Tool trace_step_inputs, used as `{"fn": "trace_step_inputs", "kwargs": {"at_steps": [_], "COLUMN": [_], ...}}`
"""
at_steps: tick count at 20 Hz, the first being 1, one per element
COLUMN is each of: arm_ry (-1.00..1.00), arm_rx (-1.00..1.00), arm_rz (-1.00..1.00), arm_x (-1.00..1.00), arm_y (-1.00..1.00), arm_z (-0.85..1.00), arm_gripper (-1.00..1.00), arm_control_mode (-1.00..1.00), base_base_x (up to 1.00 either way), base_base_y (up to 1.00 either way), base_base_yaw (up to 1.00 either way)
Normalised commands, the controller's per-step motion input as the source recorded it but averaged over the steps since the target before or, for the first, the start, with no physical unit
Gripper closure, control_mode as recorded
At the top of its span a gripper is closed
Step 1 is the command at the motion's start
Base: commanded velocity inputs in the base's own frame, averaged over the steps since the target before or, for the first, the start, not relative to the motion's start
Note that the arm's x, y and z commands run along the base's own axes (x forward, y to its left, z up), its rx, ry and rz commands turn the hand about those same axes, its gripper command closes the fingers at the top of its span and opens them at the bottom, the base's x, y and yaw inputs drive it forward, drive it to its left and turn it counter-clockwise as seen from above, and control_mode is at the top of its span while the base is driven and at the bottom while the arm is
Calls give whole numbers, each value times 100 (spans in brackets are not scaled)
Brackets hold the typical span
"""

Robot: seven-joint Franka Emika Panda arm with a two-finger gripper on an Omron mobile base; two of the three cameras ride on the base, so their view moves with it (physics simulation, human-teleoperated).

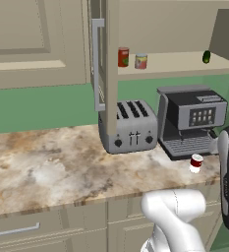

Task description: Pick the cans from the counter and place them in their designated side in the cabinet.

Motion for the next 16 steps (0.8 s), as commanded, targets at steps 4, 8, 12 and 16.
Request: {"fn": "trace_step_inputs", "kwargs": {"at_steps": [4, 8, 12, 16], "arm_ry": [0, 0, 0, 0], "arm_rx": [1, 1, 0, 0], "arm_rz": [0, 0, 0, 0], "arm_x": [5, 7, 9, 14], "arm_y": [-6, -3, -1, 0], "arm_z": [-8, -8, -8, -10], "arm_gripper": [-100, -100, -100, -100], "arm_control_mode": [-100, -100, -100, -100], "base_base_x": [0, 0, 0, 0], "base_base_y": [0, 0, 0, 0], "base_base_yaw": [0, 0, 0, 0]}}
